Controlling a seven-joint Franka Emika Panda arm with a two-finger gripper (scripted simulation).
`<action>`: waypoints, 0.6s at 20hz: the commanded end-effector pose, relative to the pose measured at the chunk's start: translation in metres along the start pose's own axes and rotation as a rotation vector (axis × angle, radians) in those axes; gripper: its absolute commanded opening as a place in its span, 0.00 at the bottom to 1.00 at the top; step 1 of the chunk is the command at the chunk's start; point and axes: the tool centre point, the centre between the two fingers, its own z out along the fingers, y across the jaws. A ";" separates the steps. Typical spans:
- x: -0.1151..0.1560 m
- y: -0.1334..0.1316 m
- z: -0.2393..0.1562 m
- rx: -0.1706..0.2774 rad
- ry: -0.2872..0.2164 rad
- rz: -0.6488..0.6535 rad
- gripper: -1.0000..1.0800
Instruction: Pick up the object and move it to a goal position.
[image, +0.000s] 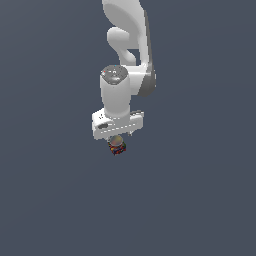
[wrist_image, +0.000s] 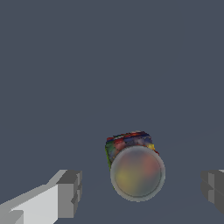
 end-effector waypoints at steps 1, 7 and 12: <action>-0.006 0.003 0.010 0.003 -0.001 -0.052 0.96; -0.018 0.008 0.027 0.008 -0.001 -0.143 0.96; -0.024 0.010 0.035 0.011 -0.001 -0.187 0.96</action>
